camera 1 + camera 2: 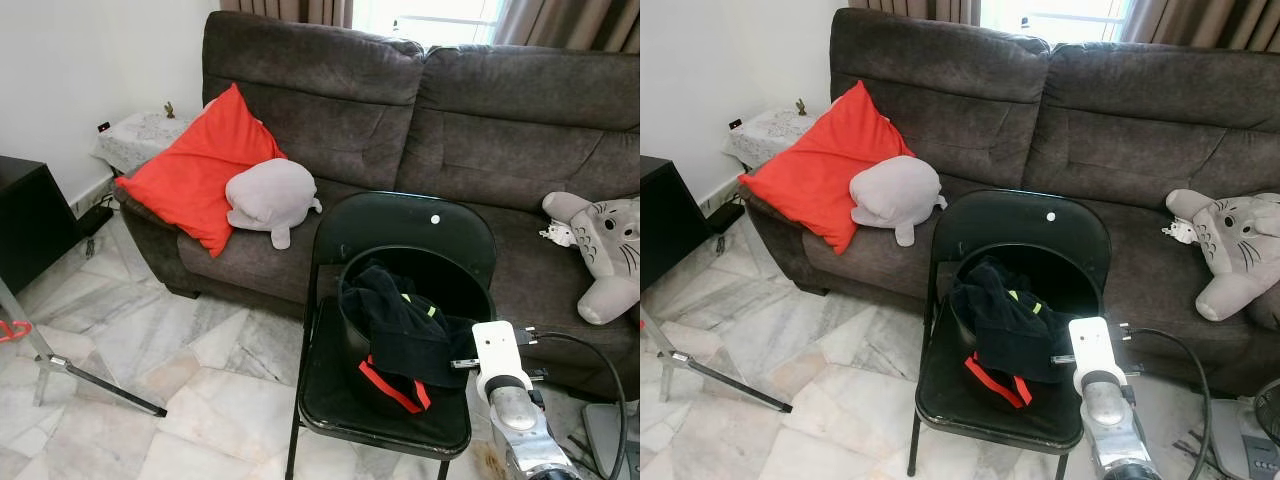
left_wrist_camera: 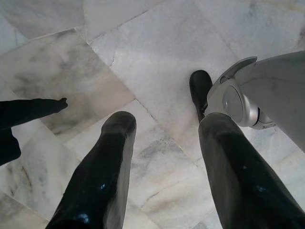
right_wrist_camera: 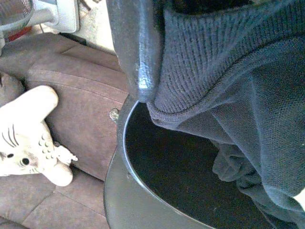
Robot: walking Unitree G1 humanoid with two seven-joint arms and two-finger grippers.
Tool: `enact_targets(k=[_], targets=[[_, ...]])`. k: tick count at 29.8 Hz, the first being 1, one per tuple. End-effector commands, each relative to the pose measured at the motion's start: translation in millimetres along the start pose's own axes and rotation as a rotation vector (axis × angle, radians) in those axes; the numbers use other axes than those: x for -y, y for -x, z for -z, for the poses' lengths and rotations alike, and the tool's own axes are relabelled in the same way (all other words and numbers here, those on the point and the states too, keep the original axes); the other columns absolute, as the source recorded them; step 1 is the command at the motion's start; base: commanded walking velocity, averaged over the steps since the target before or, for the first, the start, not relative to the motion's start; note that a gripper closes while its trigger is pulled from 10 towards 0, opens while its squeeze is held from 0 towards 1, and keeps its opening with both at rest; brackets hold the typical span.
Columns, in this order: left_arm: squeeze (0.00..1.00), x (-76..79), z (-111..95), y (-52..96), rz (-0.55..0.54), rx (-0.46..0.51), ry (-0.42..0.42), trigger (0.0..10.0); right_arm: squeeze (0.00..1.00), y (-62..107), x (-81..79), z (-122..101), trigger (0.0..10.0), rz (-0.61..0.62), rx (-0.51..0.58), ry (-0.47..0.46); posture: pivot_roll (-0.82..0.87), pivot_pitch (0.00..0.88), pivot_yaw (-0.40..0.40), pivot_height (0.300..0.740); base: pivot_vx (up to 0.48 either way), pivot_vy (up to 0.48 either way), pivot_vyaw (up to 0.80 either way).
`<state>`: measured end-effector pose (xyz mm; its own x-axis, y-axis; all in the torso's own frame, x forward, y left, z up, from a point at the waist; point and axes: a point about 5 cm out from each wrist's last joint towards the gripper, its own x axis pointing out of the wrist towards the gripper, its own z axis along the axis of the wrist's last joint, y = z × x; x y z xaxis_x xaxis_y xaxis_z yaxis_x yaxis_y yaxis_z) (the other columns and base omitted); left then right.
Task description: Hang hanger
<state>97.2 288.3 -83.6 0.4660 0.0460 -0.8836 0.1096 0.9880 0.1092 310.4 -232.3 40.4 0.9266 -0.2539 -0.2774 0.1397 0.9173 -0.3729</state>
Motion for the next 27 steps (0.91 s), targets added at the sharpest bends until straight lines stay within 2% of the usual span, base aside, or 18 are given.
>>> enact_targets(k=[1, 5, 8, 10, 12, 13, 15, 17, 19, 20, 23, 25, 26, 27], targets=[[0.00, -5.0, 2.9, 2.1, -0.006, -0.023, -0.031, 10.0, 0.00, -3.2, 4.1, -8.2, 0.0, 0.037, 0.018, -0.037, -0.01, 0.000, 0.000, 0.740, 0.000, 0.000, 0.00], [0.00, -5.3, 2.8, 2.2, -0.007, -0.024, -0.032, 10.0, 0.00, -5.1, 8.1, -21.4, 0.0, 0.071, 0.079, -0.064, -0.01, 0.000, 0.002, 0.740, 0.000, 0.000, 0.00], [0.00, -5.7, 2.8, 2.3, -0.009, -0.024, -0.034, 10.0, 0.00, -6.1, 12.5, -50.3, 0.0, 0.121, 0.218, -0.111, -0.01, 0.000, 0.003, 0.740, 0.000, 0.000, 0.00], [0.00, -5.8, 2.7, 2.3, -0.009, -0.024, -0.035, 10.0, 0.00, -5.8, 12.9, -55.9, 0.0, 0.128, 0.246, -0.117, -0.01, 0.000, 0.003, 0.740, 0.000, 0.000, 0.00], [0.00, -6.2, 2.6, 2.4, -0.012, -0.023, -0.036, 10.0, 0.00, -2.5, 10.4, -87.5, 0.0, 0.143, 0.380, -0.123, -0.01, 0.000, 0.005, 0.740, 0.000, 0.000, 0.00], [0.00, -6.4, 2.4, 2.4, -0.013, -0.022, -0.036, 10.0, 0.00, 1.6, 6.4, -112.5, 0.0, 0.140, 0.472, -0.147, -0.01, 0.000, 0.005, 0.740, 0.000, 0.000, 0.00], [0.00, -6.5, 2.4, 2.4, -0.014, -0.022, -0.036, 10.0, 0.00, 3.3, 3.9, -122.2, 0.0, 0.130, 0.502, -0.164, -0.01, 0.000, 0.005, 0.740, 0.000, 0.000, 0.00], [0.00, -6.6, 2.3, 2.4, -0.015, -0.022, -0.038, 10.0, 0.00, 6.2, -1.6, -137.5, 0.0, 0.102, 0.557, -0.142, -0.01, 0.000, 0.006, 0.740, 0.000, 0.000, 0.00], [0.00, -6.6, 2.3, 2.4, -0.015, -0.022, -0.038, 10.0, 0.00, 7.3, -4.5, -143.8, 0.0, 0.089, 0.576, -0.132, -0.01, 0.000, 0.005, 0.740, 0.000, 0.000, 0.00], [0.00, -6.5, 2.2, 2.3, -0.015, -0.022, -0.037, 10.0, 0.00, 10.6, -18.2, -163.3, 10.0, 0.027, 0.617, -0.125, -0.01, 0.000, 0.004, 0.740, 0.000, 0.000, 0.00], [0.00, -6.4, 2.1, 2.2, -0.015, -0.023, -0.036, 10.0, 0.00, 13.8, -32.3, -177.6, 10.0, -0.031, 0.636, -0.114, -0.01, 0.000, 0.003, 0.740, 0.000, 0.000, 0.00], [0.00, -6.3, 2.1, 2.2, -0.015, -0.022, -0.036, 10.0, 0.00, 14.5, -35.9, -179.7, 10.0, -0.049, 0.633, -0.121, -0.01, 0.000, 0.003, 0.740, 0.000, 0.000, 0.00], [0.00, -6.2, 2.1, 2.1, -0.014, -0.023, -0.034, 10.0, 0.00, 17.2, -48.4, -182.2, 10.0, -0.091, 0.621, -0.101, -0.01, 0.000, 0.000, 0.740, 0.000, 0.000, 0.00], [0.00, -6.0, 2.0, 2.0, -0.014, -0.023, -0.034, 10.0, 0.00, 18.2, -51.3, -182.1, 10.0, -0.099, 0.616, -0.094, 0.00, 0.000, 0.000, 0.740, 0.000, 0.000, 0.00]])
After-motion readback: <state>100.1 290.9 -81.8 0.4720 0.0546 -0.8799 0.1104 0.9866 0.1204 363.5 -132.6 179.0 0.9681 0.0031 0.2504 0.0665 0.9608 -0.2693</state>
